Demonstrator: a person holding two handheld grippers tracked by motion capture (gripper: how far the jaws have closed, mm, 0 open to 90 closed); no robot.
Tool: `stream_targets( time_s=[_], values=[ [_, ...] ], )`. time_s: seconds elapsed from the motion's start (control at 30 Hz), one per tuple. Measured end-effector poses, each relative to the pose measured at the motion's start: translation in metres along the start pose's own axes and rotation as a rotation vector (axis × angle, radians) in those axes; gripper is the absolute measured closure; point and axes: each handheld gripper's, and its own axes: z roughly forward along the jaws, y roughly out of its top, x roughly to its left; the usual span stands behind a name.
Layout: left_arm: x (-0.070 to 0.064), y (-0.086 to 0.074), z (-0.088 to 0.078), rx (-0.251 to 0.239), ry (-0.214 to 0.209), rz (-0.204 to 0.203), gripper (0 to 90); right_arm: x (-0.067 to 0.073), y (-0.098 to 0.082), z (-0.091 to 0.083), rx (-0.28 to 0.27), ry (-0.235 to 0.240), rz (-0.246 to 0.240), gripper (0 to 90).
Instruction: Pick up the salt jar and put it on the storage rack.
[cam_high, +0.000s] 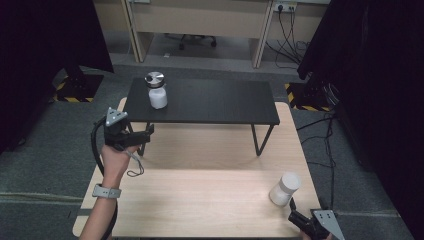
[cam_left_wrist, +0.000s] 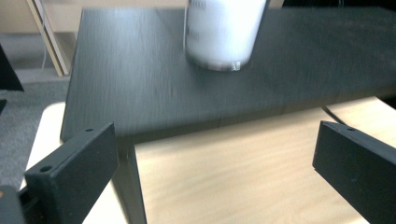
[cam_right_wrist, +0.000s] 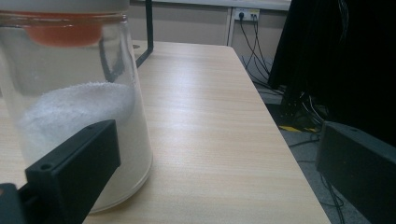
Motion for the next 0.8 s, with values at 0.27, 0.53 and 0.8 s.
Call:
stream_targets(
  time_s=[0.27,0.53,0.8],
  values=[
    [0.011,-0.031,-0.014,-0.015,-0.021,-0.022,0.0,-0.001,0.000,0.000,0.002,0.004,-0.002,0.2],
    [0.007,-0.051,-0.020,-0.014,0.006,-0.001,0.0,-0.001,0.001,0.000,0.008,0.009,-0.005,0.2],
    [0.003,-0.072,-0.026,-0.002,0.040,0.007,0.0,-0.002,0.003,0.001,0.019,0.013,-0.008,0.2]
  ],
)
